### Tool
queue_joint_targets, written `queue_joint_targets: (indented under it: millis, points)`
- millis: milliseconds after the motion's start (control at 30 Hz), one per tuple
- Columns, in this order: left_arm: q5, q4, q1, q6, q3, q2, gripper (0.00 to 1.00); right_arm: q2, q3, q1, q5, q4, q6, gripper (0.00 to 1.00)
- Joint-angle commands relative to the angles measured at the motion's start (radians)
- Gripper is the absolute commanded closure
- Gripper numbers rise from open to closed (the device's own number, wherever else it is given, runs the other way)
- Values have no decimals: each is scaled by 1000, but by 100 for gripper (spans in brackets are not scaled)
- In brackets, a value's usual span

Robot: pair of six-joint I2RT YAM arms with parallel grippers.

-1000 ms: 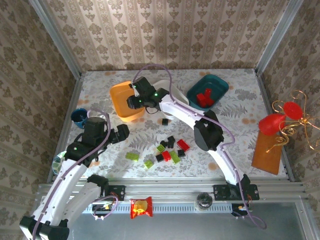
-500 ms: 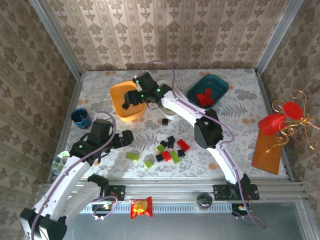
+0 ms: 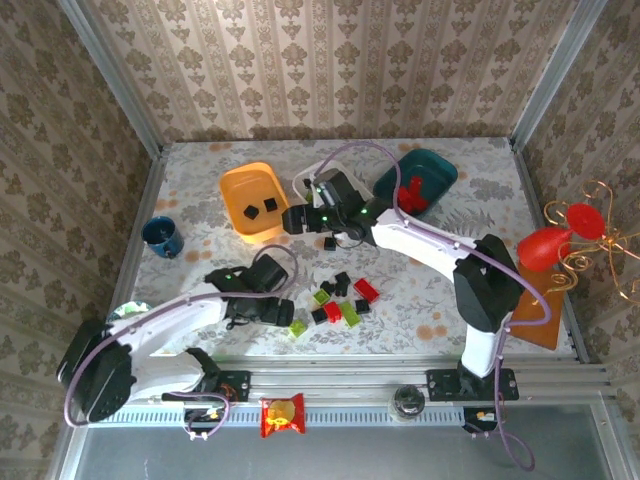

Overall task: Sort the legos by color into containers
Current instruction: Place the lego in the container, then pick up the lego from the bottom-left of the table.

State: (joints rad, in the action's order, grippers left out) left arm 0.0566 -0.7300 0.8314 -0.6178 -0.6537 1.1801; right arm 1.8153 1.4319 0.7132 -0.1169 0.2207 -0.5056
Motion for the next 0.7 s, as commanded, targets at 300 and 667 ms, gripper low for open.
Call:
queue_joint_targets:
  millis: [300, 667]
  points:
    - [76, 85, -35, 27, 24, 94, 17, -130, -134, -24, 26, -53, -21, 14]
    - [39, 121, -64, 38, 45, 176, 26, -170, -171, -40, 37, -58, -20, 14]
